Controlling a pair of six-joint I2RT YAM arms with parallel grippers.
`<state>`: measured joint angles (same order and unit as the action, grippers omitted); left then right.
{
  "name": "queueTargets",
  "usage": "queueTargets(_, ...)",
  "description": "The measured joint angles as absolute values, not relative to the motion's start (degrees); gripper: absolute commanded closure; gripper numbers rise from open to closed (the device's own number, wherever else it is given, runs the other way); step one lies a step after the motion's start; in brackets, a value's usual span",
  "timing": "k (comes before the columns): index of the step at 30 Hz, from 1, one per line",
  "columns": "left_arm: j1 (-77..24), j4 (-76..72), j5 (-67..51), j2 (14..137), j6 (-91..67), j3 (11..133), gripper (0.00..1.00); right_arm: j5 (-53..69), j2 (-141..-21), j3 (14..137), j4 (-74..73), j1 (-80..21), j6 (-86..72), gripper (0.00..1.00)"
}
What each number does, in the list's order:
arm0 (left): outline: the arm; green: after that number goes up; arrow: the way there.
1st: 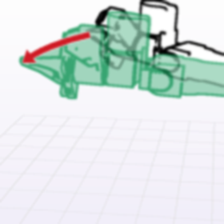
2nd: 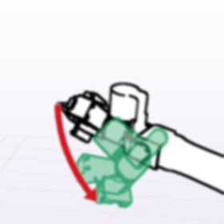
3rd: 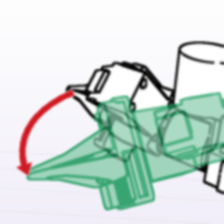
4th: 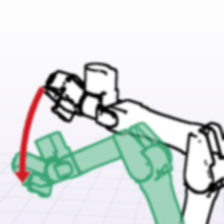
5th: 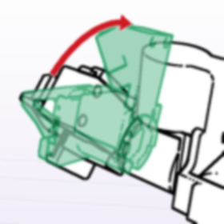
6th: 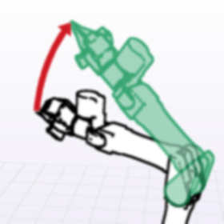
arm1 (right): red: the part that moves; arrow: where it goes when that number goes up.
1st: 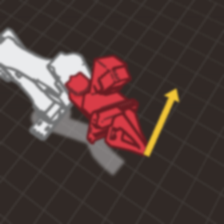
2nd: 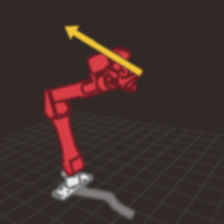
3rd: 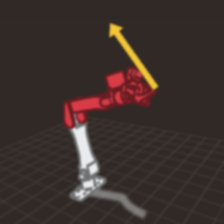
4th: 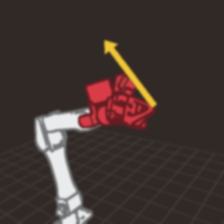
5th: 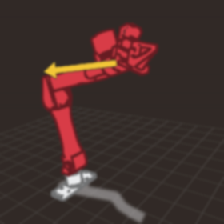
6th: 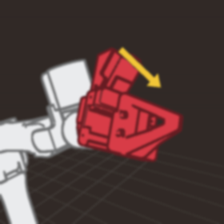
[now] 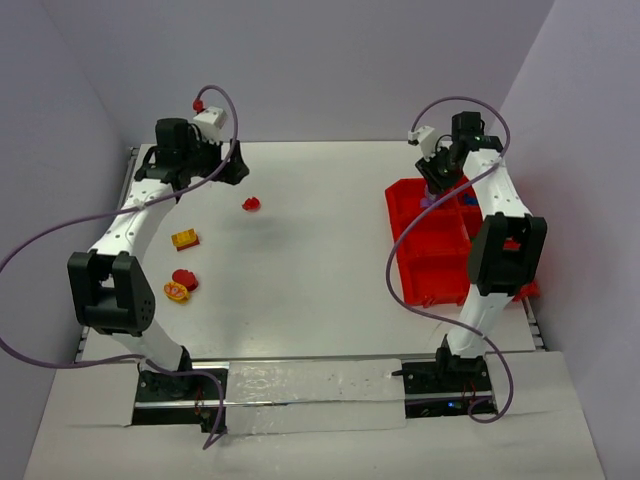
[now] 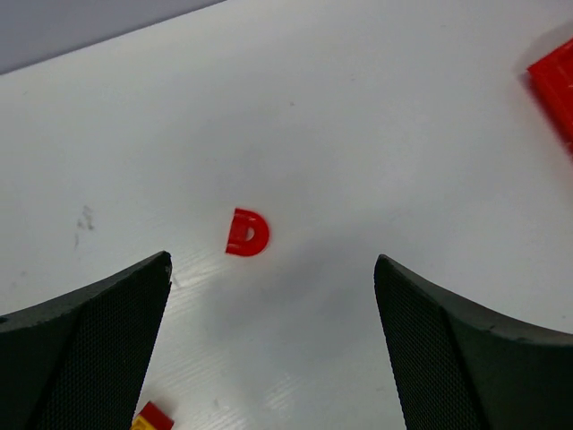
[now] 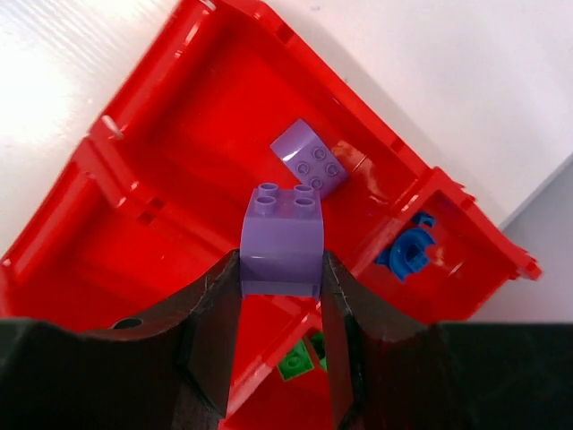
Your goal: Sort the legos into containers by color
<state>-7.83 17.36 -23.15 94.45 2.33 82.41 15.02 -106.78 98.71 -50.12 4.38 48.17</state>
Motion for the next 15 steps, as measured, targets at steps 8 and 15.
queueTargets(8, -1.9, 21.6, -19.7, 94.3, 2.9, 80.2, 0.01, 14.6, -114.4, 102.2, -48.8, 4.1, 44.9, 0.98)
queueTargets(15, 4.4, 28.4, -19.7, 94.1, 11.5, 76.9, 0.08, 16.1, -116.8, 104.0, -48.7, 3.9, 42.0, 0.74)
